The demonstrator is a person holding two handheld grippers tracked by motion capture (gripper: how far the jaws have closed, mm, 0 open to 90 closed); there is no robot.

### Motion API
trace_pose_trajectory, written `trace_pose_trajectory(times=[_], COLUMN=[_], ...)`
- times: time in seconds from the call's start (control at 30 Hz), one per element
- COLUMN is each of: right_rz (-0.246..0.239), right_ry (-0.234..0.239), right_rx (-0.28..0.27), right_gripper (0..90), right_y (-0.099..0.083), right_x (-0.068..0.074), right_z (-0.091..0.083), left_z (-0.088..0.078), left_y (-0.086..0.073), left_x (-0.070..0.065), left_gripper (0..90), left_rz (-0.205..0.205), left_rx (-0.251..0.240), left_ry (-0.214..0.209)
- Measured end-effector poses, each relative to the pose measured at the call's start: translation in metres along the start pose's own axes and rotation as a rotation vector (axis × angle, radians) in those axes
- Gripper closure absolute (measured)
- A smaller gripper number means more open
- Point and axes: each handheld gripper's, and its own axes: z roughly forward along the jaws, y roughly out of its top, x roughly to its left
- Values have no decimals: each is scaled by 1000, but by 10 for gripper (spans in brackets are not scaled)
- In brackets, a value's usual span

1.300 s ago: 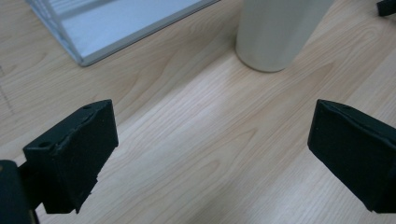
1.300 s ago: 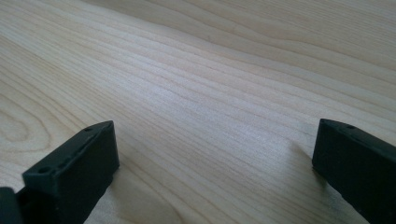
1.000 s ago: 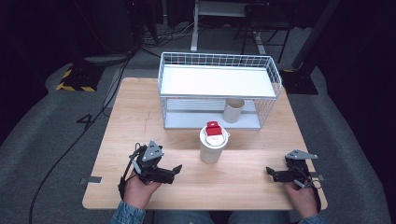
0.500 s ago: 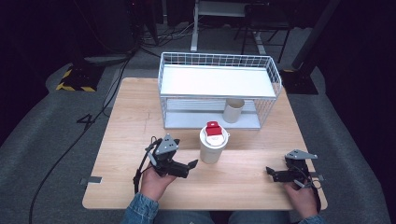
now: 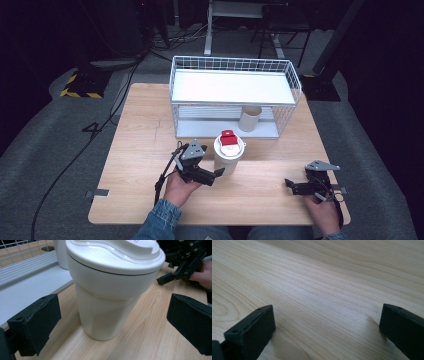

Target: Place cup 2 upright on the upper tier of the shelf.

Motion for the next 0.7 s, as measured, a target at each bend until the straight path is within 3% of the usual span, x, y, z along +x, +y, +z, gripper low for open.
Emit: trace_pose_trajectory(times=[0.1, 0.5, 0.7], right_rz=[0, 0, 0], right_ry=[0, 0, 0], right_rx=[0, 0, 0], right_gripper=[5, 5, 5], right_y=[0, 0, 0], right_x=[0, 0, 0], right_z=[0, 0, 0], left_z=[8, 30, 40], left_y=[-1, -3, -5], left_x=[3, 5, 7], left_gripper=[0, 0, 0], left_rz=[-21, -5, -23], left_rx=[9, -35, -40], left_ry=[-9, -28, -21])
